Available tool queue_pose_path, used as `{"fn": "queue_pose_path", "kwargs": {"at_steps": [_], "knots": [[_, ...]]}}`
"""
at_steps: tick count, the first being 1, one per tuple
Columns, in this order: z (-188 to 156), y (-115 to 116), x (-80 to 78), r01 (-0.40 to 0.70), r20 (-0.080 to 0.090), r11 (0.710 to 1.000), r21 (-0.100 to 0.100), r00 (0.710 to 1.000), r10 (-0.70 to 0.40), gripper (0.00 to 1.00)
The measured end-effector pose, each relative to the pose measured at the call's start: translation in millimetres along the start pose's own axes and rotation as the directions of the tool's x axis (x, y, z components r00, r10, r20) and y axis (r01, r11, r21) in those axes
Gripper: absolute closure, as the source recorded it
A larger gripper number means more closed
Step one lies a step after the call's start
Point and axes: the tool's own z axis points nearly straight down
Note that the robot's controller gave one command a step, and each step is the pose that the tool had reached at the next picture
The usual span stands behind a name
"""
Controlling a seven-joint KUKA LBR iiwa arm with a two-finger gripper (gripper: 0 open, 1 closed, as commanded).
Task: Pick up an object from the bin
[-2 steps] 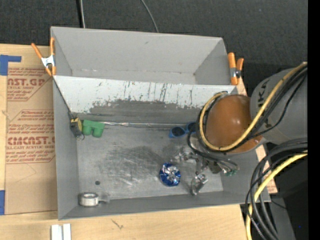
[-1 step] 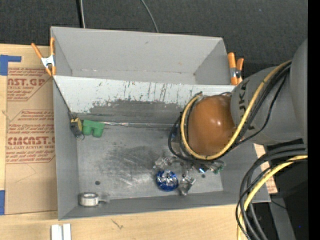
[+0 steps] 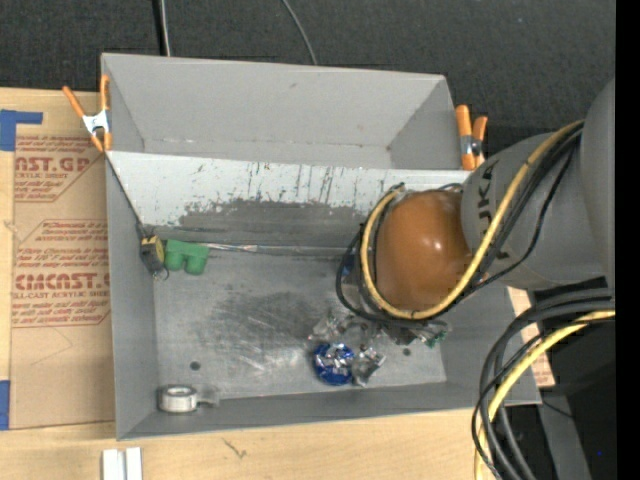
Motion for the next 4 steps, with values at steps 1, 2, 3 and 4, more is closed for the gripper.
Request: {"fn": "queue_pose_path", "kwargs": {"at_steps": [1,2,3,4], "knots": [[1.0,0.8,0.6,0.000,-0.002,1.000,-0.002,1.000,0.000,0.00],[0.2,0.9,0.0,0.001,-0.001,1.000,-0.002,1.000,-0.001,1.00],[-88.3,8.2,-2.8,0.003,-0.003,1.000,-0.003,1.000,-0.003,1.00],[-66.6,2.2,-7.6,0.076,-0.009,0.997,-0.009,0.997,-0.077,1.00]]}}
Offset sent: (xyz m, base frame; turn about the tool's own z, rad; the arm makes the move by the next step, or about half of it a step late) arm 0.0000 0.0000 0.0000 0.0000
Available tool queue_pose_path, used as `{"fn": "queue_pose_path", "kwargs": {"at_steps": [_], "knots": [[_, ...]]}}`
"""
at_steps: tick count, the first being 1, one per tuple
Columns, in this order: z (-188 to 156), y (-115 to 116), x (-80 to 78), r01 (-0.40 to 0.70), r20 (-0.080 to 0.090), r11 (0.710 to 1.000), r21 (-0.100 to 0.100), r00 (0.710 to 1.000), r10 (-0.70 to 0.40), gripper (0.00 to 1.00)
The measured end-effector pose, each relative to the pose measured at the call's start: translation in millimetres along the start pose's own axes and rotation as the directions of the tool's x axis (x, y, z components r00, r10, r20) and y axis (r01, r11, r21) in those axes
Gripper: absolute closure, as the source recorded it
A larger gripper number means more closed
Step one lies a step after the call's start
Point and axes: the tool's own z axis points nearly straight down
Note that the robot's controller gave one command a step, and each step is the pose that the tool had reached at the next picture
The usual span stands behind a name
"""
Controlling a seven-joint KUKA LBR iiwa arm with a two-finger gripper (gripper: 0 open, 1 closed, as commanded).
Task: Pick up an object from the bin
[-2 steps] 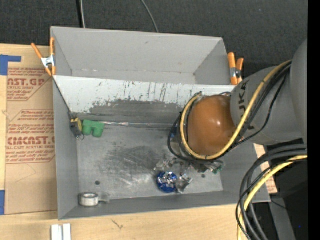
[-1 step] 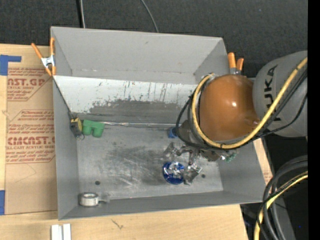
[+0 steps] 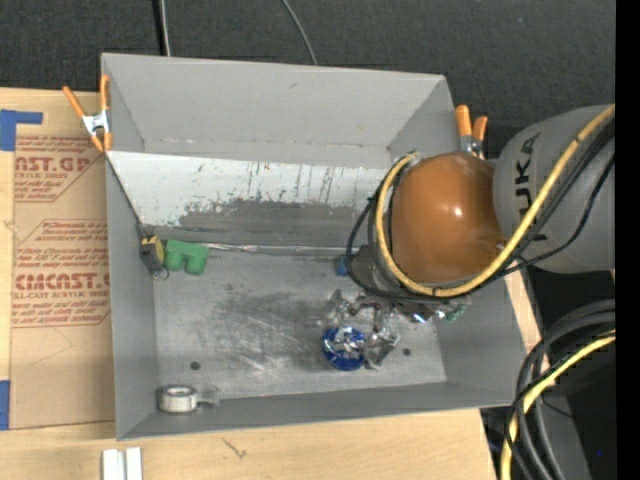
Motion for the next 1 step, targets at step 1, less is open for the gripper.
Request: {"fn": "queue_pose_path", "kwargs": {"at_steps": [1], "knots": [[-111.6,-5.5,1.2,0.032,0.007,0.999,0.008,0.999,-0.032,1.00]]}}
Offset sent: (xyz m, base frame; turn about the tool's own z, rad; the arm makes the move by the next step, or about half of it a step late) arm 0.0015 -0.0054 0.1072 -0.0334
